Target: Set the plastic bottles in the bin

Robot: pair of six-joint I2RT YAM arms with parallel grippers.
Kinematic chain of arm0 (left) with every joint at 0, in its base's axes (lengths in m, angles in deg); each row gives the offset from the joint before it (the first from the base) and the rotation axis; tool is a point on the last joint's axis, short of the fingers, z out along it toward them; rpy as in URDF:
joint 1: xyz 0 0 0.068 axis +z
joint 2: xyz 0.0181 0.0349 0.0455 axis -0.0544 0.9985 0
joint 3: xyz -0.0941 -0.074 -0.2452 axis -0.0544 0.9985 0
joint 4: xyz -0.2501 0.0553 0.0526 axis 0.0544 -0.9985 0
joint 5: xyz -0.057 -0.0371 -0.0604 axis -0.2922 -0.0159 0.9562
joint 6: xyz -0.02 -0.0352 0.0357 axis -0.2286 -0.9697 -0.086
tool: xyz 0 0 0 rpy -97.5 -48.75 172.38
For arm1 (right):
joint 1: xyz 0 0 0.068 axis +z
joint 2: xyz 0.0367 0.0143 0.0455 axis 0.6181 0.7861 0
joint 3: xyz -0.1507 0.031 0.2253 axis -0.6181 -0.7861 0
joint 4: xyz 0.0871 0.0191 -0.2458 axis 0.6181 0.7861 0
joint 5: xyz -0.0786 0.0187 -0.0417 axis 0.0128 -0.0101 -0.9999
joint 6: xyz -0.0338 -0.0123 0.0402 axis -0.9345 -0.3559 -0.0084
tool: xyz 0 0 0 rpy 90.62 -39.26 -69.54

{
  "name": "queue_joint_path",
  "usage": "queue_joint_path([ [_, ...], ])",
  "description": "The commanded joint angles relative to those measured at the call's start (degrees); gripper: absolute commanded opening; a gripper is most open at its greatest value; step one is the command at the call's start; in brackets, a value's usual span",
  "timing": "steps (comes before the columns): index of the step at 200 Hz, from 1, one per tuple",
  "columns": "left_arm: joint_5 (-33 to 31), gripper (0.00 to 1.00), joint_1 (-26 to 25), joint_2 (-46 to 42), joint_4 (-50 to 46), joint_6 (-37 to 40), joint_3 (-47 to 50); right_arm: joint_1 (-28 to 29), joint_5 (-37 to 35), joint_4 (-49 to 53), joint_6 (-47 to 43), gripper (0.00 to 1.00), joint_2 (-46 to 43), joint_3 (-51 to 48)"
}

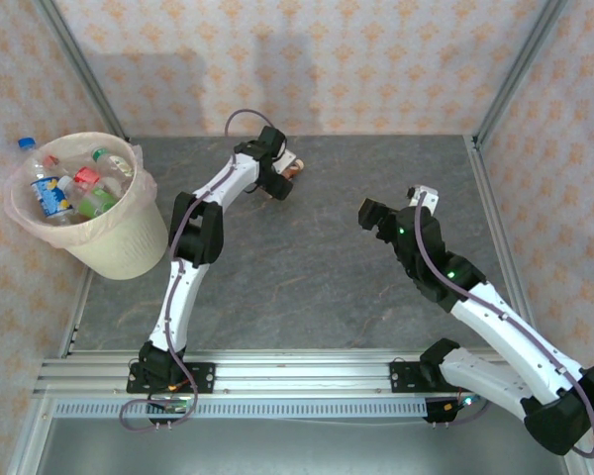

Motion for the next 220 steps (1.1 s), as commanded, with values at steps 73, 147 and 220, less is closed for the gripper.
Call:
queue_joint_path([
  [73,-13.24,0.5,-3.21,-27.25,10.48,-14.04,19.06,-0.51,-1.92,-1.67,-0.85,0.99,-1.38,-0.32],
  [147,-37.86,0.49,-7.93,-52.18,-2.93,-32.07,23.0,-0.6,-0.08,-5.7,-0.48,0.99,1.6,-0.7],
  [220,-59.49,0.47,2.26,-70.31,-16.87,-46.24,29.78,-0.6,2.6,-8.27,0.84,0.99,5.29,-0.16],
])
